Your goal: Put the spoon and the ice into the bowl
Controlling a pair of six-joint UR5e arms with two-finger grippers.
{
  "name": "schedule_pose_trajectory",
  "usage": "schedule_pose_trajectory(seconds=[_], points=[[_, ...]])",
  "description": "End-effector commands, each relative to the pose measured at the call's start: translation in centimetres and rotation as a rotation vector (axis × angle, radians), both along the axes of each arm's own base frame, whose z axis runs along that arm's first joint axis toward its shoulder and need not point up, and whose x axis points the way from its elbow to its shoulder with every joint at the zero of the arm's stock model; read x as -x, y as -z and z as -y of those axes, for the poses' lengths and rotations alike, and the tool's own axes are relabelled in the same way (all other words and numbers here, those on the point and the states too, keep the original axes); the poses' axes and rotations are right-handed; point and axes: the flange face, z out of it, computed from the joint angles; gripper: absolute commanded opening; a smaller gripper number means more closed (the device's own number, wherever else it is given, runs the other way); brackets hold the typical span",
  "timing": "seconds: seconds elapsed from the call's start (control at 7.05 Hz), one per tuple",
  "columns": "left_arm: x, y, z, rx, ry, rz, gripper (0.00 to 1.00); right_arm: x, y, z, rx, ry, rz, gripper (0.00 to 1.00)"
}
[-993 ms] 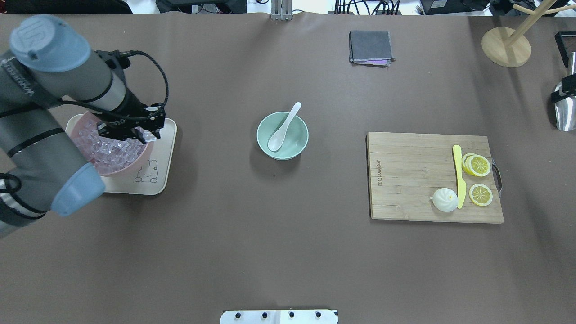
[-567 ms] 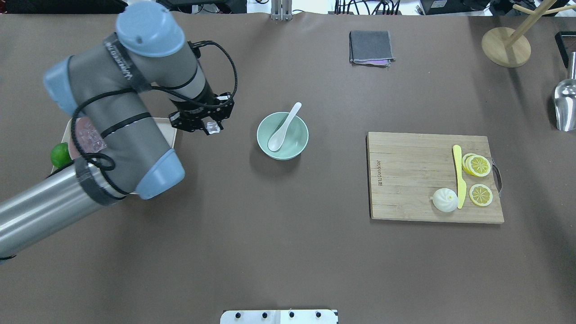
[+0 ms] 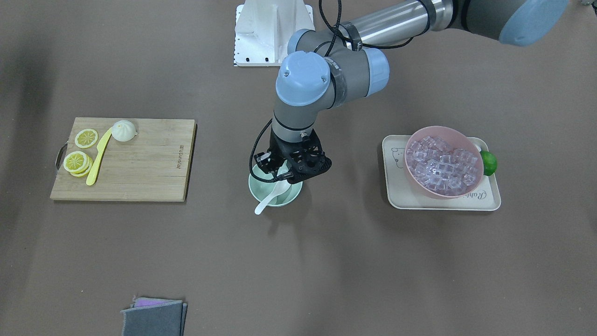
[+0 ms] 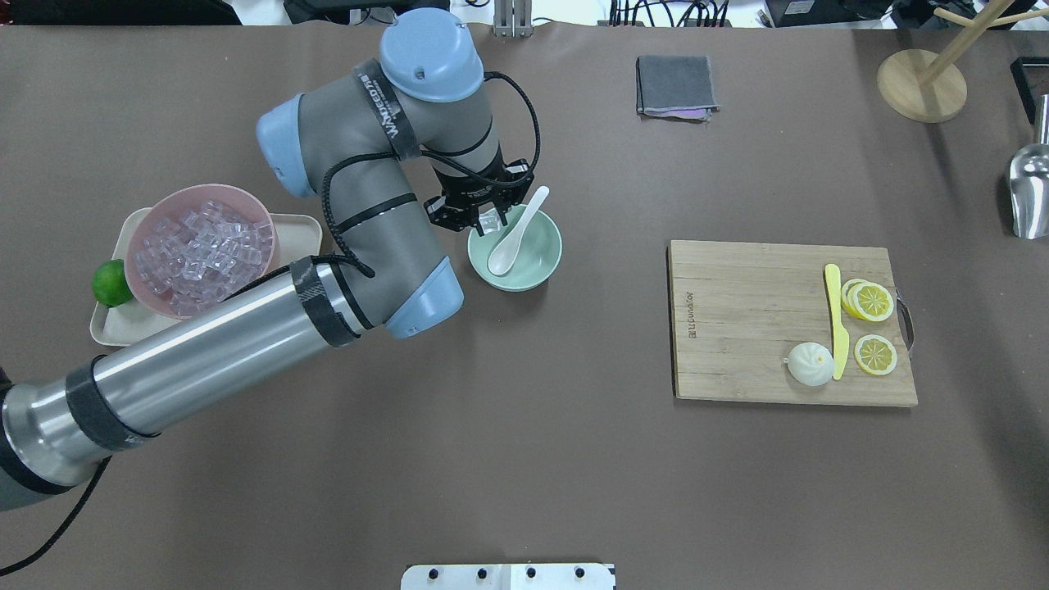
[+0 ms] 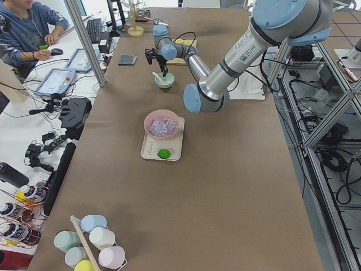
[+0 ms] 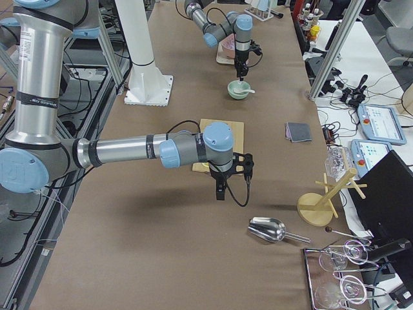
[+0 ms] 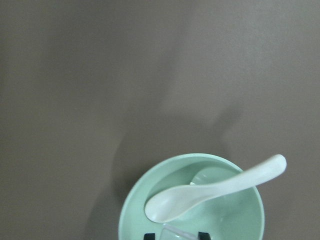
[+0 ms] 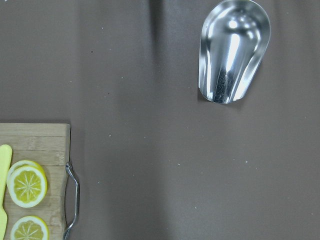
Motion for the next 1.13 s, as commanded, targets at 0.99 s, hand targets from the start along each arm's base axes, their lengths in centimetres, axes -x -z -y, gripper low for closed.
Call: schedule_pose_trajectory(seconds=[0.99], points=[[29.4, -15.8, -0.6, -0.468, -0.355, 0.216, 0.98, 0.0, -0.1, 0.8, -0.08, 0.072, -0.013, 1.0]])
